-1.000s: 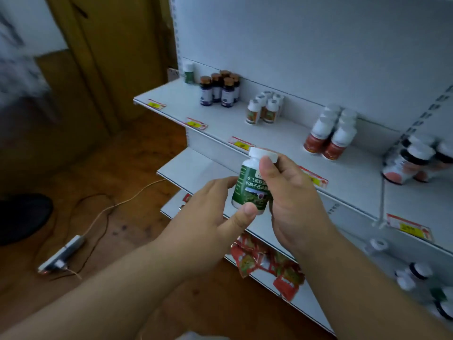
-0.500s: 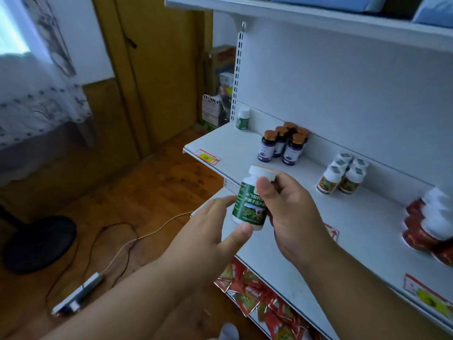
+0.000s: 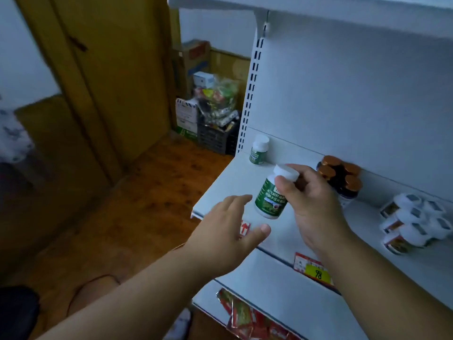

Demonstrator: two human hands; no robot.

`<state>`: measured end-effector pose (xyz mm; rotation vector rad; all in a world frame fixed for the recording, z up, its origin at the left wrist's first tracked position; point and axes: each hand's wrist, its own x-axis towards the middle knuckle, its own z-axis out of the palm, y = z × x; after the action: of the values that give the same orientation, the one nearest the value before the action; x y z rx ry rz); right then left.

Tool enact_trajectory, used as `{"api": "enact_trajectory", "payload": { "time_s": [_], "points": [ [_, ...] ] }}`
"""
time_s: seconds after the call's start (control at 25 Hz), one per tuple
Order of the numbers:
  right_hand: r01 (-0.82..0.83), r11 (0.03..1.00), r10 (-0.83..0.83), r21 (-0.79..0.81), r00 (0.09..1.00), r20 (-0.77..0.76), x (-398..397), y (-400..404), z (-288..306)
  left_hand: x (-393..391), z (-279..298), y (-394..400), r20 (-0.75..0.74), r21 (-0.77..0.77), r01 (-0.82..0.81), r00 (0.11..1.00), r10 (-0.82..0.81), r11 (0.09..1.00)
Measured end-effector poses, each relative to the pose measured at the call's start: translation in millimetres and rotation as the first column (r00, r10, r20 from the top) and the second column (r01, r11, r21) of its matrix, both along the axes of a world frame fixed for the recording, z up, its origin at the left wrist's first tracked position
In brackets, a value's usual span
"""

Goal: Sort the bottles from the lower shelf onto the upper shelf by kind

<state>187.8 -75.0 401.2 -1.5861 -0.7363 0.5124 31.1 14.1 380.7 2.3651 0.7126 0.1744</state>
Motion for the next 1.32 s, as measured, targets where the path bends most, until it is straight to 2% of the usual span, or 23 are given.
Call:
{"api": "enact_trajectory", "payload": {
  "time_s": [0.08,0.24,0.4,0.52,0.64,0.72,0.88,1.08,1.16,1.24,1.32],
  "points": [
    [0.138,0.990,-0.137,-0.027,0.989,0.052,14.5,34.0,-13.9,26.9,-12.9,54.6,-0.039,0.070,0.121,0.992,-0.119,0.990],
    [0.329,0.928,-0.307,-0.174,0.941,0.140,42.7,75.5,-31.1,71.0,-25.8,116.5,-0.079,0.215,0.295,0.955,-0.284,0.931],
    [0.446,0.817,-0.310,-0.365,0.874,0.374,70.8,103.8,-43.6,119.2,-28.4,157.0,0.026,0.504,0.305,0.930,-0.367,0.808],
    [0.508,0.746,-0.273,-0.431,0.823,0.498,89.1,120.2,-55.2,145.4,-33.4,177.3,-0.070,0.610,0.369,0.907,-0.416,0.702],
    [0.526,0.725,-0.253,-0.445,0.804,0.538,99.4,130.6,-63.7,154.1,-43.0,186.5,-0.203,0.590,0.469,0.874,-0.441,0.657],
    [0.520,0.729,-0.243,-0.444,0.804,0.543,105.1,137.1,-63.0,157.0,-44.2,187.1,-0.199,0.551,0.477,0.872,-0.447,0.684],
    [0.543,0.713,-0.236,-0.444,0.781,0.578,117.8,142.6,-62.9,157.8,-43.0,184.4,-0.207,0.606,0.452,0.884,-0.420,0.655],
    [0.527,0.699,-0.170,-0.484,0.779,0.604,121.6,144.0,-59.2,159.9,-36.5,183.0,-0.227,0.566,0.475,0.875,-0.427,0.673],
    [0.527,0.691,-0.142,-0.495,0.771,0.621,110.2,139.6,-51.9,157.9,-35.4,181.0,-0.217,0.577,0.463,0.881,-0.420,0.673],
    [0.579,0.664,-0.153,-0.472,0.724,0.673,94.4,130.7,-44.5,155.9,-30.0,181.1,-0.170,0.595,0.455,0.877,-0.449,0.663],
    [0.600,0.669,-0.151,-0.438,0.687,0.711,71.0,122.3,-35.5,144.9,-27.1,180.3,-0.080,0.587,0.418,0.882,-0.464,0.693]
  ]
}}
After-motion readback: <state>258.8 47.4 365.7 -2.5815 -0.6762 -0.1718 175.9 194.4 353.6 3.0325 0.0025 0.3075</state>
